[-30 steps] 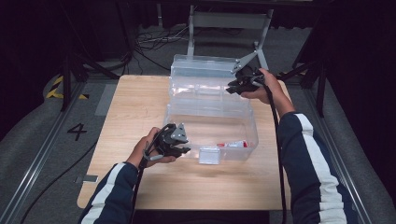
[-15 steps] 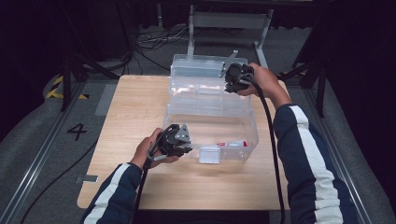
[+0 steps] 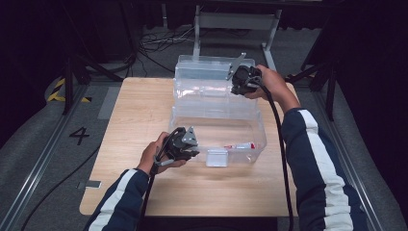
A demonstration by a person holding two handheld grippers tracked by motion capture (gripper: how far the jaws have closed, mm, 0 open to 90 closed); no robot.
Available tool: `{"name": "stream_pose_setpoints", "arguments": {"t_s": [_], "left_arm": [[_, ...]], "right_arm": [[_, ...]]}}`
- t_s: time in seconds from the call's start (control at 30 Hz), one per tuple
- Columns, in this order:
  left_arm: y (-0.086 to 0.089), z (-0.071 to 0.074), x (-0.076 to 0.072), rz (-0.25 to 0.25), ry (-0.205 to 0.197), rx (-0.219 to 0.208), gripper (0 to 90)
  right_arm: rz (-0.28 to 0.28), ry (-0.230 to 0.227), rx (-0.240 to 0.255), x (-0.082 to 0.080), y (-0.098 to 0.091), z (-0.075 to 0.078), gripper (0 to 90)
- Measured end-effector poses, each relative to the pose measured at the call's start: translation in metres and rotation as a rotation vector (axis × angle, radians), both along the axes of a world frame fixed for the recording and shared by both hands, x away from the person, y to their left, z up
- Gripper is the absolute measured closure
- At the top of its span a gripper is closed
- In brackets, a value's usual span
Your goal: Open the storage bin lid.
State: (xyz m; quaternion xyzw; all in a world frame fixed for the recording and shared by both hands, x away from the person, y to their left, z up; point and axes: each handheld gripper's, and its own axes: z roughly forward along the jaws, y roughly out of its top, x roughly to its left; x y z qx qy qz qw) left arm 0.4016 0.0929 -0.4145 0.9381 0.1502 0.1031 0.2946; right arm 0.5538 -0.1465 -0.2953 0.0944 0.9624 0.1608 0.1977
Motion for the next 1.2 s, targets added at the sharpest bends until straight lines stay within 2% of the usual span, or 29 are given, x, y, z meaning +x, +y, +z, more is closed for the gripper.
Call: {"name": "stream_pose_setpoints", "arguments": {"t_s": [0.2, 0.27, 0.43, 0.53, 0.7, 0.87, 1.2], "left_arm": [[-0.001, 0.000, 0.000, 0.027, 0.017, -0.005, 71.3], [-0.002, 0.000, 0.000, 0.030, 0.015, -0.006, 71.0], [-0.002, -0.001, -0.001, 0.030, 0.011, -0.006, 70.6], [-0.002, -0.001, -0.001, 0.031, 0.012, -0.008, 70.5], [-0.002, -0.001, -0.001, 0.035, 0.017, -0.012, 70.3], [-0.002, -0.001, -0.001, 0.034, 0.013, -0.014, 70.2], [-0.001, -0.002, -0.002, 0.040, 0.012, -0.024, 69.6]], "right_arm": [[0.007, 0.002, 0.016, -0.003, 0.000, 0.001, 86.4], [0.020, 0.008, 0.034, -0.005, -0.002, 0.002, 86.9], [0.028, 0.013, 0.036, -0.010, -0.002, 0.004, 87.3], [0.052, 0.001, 0.033, -0.017, -0.001, 0.007, 87.8], [0.063, -0.005, 0.036, -0.028, -0.002, 0.009, 87.9], [0.071, -0.003, 0.064, -0.036, -0.006, 0.009, 88.0], [0.090, -0.013, 0.070, -0.046, -0.008, 0.009, 88.1]]}}
